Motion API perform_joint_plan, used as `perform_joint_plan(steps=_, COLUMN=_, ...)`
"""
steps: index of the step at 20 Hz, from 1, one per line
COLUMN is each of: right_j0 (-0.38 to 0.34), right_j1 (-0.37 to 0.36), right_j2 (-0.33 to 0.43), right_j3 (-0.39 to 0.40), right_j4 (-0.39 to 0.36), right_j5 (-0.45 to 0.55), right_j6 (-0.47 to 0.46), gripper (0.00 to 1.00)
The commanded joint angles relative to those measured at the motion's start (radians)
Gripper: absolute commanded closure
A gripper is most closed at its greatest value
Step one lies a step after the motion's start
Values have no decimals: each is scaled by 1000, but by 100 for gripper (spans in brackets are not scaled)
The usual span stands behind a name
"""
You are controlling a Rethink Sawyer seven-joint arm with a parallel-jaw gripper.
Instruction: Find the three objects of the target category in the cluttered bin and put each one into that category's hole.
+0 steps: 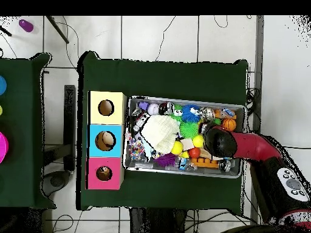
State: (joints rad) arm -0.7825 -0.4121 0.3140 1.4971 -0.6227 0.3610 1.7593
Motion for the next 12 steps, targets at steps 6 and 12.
perform_joint_plan(steps=6, right_j0=60, right_j1=-16, right_j2=-11, right_j3=111, right_j4=-78, right_j5=78, right_j6=-85, gripper=100)
perform_joint_plan(steps=12, right_j0=125, right_j1=-63, right_j2=-71, right_j3=173, right_j4=-57, right_j5=53, right_j6=12, gripper=100)
